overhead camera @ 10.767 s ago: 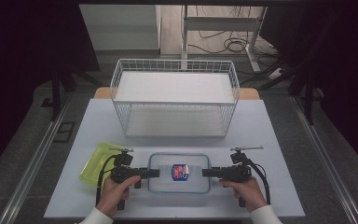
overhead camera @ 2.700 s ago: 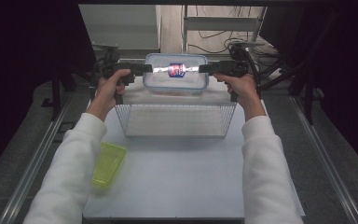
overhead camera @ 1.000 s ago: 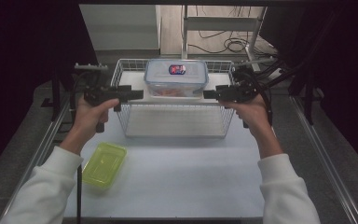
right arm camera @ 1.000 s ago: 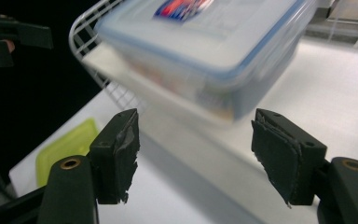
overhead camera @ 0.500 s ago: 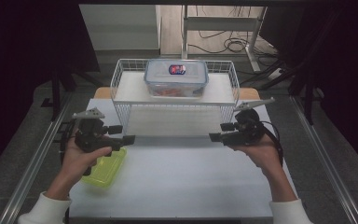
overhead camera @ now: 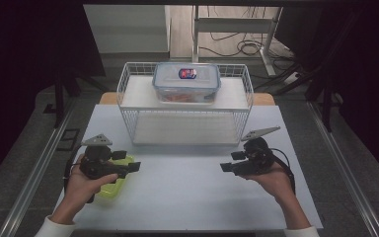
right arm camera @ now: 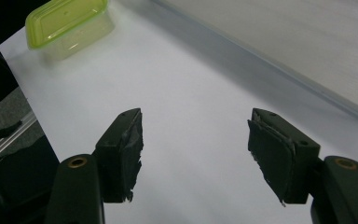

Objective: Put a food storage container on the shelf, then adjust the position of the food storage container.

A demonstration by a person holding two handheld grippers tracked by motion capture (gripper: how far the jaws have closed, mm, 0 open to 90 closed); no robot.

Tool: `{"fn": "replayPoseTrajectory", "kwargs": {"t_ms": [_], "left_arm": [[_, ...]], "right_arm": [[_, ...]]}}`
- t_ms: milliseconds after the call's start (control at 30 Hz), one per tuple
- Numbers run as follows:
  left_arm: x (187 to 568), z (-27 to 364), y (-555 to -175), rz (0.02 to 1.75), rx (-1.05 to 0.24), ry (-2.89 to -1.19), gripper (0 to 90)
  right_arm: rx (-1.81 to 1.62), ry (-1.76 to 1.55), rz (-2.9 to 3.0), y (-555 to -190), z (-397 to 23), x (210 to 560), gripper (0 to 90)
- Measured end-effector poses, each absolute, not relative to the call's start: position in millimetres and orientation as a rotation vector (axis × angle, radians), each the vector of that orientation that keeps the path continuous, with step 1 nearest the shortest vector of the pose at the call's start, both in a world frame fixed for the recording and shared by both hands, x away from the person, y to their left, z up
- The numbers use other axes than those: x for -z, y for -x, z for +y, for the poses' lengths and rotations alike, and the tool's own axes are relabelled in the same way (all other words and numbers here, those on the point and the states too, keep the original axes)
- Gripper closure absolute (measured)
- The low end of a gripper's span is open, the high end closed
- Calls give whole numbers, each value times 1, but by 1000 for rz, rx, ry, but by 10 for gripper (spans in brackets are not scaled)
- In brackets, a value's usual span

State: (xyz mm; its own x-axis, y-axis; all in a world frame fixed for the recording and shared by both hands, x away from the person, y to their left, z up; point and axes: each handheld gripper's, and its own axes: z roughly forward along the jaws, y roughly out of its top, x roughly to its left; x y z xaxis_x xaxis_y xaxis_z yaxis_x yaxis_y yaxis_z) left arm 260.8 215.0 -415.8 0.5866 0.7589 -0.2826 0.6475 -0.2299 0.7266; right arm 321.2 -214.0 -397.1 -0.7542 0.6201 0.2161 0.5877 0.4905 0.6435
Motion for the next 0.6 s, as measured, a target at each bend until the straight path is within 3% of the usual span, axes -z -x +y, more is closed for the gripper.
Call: {"fn": "replayPoseTrajectory", "kwargs": {"t_ms": [600], "left_arm": [[415, 232, -242, 1096, -217, -2002, 256]], "right_arm": [[-1114, -1098, 2672, -316, -214, 400, 356]]}}
